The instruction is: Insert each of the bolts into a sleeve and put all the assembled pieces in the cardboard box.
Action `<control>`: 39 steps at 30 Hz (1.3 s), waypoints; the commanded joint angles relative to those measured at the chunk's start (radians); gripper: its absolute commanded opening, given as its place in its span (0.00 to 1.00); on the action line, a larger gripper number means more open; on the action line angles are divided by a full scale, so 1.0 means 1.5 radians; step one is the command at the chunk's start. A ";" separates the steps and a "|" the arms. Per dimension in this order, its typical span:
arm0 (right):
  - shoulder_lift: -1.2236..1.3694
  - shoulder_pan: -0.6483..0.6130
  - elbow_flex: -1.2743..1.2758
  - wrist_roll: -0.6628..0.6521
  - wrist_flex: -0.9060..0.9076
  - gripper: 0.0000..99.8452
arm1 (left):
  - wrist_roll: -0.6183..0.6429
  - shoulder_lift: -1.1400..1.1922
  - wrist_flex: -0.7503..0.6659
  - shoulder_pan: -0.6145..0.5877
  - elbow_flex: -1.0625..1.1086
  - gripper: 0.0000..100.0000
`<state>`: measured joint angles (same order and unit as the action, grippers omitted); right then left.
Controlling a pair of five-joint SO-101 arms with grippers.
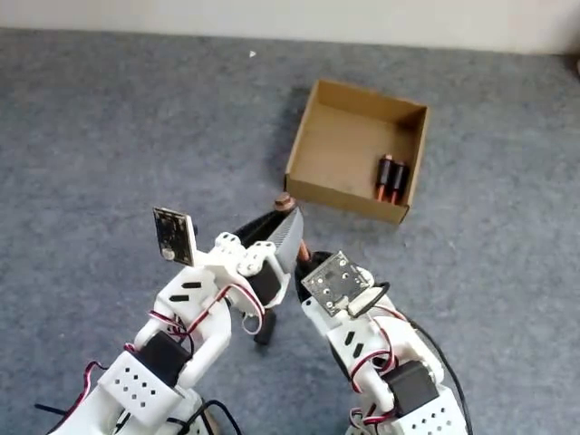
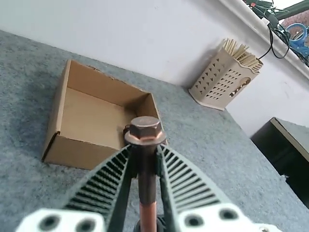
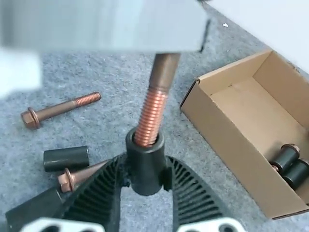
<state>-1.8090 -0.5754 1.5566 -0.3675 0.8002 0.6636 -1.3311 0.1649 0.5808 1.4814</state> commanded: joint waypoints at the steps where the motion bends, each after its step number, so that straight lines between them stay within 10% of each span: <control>1: -0.010 -0.007 -0.033 -0.003 -0.007 0.01 | -0.017 0.005 -0.004 0.020 0.002 0.01; 28: -0.010 0.041 -0.057 0.080 -0.022 0.01 | -0.122 0.004 0.008 0.034 -0.008 0.06; 39: -0.009 0.087 -0.057 0.080 -0.023 0.01 | -0.124 0.004 0.411 0.029 -0.255 0.17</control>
<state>-1.8105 -0.4726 1.5305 -0.2570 0.7971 0.4964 -1.3157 0.6498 0.6176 1.2313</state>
